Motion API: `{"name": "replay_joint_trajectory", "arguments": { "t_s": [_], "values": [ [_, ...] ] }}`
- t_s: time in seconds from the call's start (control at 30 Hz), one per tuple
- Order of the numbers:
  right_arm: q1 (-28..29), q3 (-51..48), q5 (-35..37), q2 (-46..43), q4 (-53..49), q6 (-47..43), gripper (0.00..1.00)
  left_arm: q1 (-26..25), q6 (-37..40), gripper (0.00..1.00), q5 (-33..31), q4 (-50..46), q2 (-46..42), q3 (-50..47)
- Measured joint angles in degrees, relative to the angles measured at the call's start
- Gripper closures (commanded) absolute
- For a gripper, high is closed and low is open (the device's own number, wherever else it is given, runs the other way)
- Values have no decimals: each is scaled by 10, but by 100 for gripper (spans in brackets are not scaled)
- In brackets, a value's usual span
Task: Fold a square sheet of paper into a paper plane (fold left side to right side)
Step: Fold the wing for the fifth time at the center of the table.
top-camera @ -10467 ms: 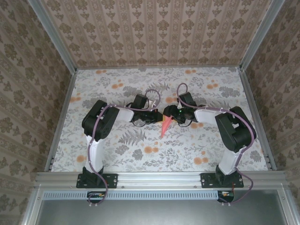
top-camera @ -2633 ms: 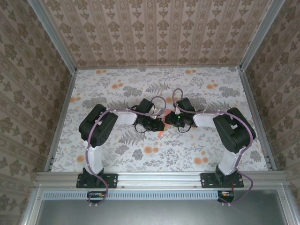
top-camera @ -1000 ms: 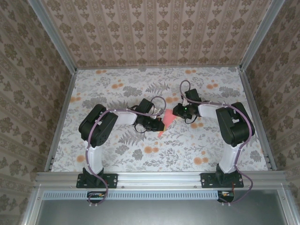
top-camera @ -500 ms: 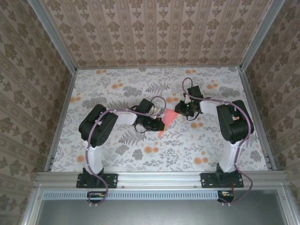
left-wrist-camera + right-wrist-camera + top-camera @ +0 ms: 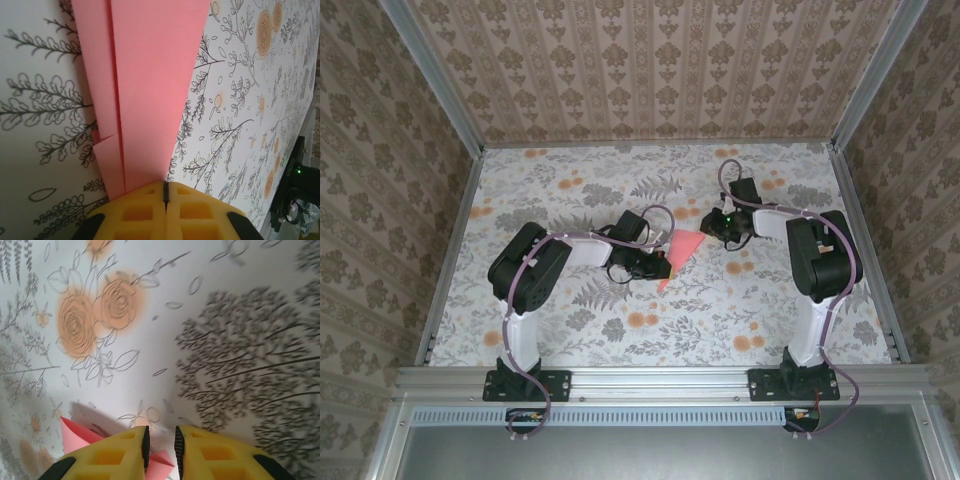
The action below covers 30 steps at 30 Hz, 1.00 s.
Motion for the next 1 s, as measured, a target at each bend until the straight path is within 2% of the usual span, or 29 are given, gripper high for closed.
{"name": "replay_joint_trajectory", "arguments": {
  "t_s": [0.23,0.43,0.67,0.83,1.0],
  "values": [
    [3,-43,14,-74,13,5,76,0,0,95,1,2,0,-1],
    [59,-104,0,-142,53,36,83,0,0,95,1,3,0,-2],
    [109,-127,-15,-111,89,83,85,0,0,95,1,3,0,-2],
    [115,-127,-17,-68,98,100,86,0,0,95,1,3,0,-2],
    [115,-127,-18,-63,97,106,87,0,0,93,1,1,-2,-2]
  ]
}}
